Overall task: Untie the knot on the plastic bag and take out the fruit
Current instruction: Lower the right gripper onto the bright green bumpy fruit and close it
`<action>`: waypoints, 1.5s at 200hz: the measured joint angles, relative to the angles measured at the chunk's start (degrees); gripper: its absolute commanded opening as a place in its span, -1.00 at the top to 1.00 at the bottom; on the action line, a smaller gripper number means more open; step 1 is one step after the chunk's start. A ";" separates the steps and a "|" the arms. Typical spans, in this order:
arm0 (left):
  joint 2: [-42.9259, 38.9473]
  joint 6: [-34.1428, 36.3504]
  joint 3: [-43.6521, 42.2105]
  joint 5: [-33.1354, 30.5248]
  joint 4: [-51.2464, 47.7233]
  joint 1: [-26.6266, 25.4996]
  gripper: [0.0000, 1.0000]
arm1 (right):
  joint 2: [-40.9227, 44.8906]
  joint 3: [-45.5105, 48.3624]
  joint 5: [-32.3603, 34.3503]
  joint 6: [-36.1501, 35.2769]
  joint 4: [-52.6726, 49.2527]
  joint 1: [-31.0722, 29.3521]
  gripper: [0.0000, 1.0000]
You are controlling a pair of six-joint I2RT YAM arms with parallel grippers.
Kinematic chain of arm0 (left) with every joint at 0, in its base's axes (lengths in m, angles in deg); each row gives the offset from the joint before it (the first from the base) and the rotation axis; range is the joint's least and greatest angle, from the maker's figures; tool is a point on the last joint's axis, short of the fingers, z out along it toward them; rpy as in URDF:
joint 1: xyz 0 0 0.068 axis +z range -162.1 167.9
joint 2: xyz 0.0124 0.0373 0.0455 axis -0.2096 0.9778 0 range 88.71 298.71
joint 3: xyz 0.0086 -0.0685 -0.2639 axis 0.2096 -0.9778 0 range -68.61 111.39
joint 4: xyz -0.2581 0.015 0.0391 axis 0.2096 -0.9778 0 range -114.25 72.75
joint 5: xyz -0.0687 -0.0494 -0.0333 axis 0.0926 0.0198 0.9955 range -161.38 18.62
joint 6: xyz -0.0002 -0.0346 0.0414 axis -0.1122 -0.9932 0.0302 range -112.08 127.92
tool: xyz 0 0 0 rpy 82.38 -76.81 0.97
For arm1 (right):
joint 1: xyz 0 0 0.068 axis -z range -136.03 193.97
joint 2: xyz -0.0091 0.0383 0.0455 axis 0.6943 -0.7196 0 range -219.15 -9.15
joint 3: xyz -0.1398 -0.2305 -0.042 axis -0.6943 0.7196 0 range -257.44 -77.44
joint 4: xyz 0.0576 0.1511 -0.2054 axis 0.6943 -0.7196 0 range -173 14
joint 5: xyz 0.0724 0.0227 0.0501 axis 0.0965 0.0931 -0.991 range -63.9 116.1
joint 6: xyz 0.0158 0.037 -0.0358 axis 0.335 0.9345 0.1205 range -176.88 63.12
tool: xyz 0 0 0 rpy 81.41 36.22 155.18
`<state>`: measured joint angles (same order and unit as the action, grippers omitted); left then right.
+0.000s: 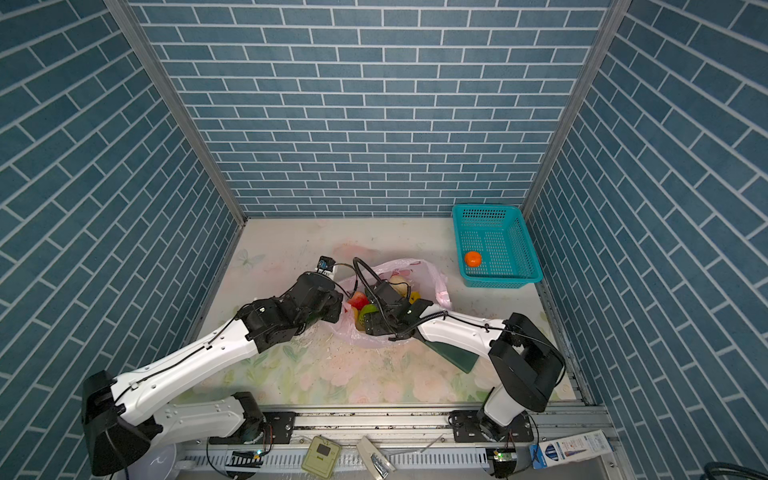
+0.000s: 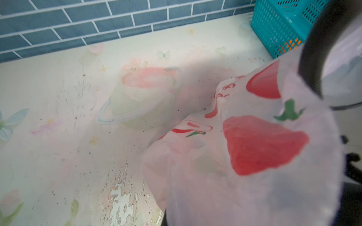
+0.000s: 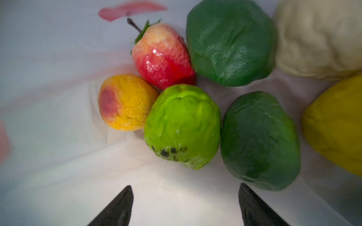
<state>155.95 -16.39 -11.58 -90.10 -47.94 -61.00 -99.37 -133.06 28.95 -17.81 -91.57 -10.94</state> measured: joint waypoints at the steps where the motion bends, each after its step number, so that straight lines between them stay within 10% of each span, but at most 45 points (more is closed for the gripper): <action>1: 0.02 -0.02 -0.04 0.04 -0.02 -0.02 1.00 | 0.00 0.00 0.11 0.02 0.04 0.00 -0.76; 60: 0.79 -0.72 -1.42 1.92 0.96 -1.33 1.00 | 0.87 0.42 8.17 5.60 0.94 1.09 -0.81; 300: -1.86 0.46 -6.95 4.94 8.00 -1.64 1.00 | -5.20 0.17 2.21 17.99 11.69 1.99 -0.93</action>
<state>154.10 -15.93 -18.53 -85.16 -39.94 -62.64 -104.57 -132.88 31.16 0.17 -79.88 -8.95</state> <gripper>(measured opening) 0.044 0.953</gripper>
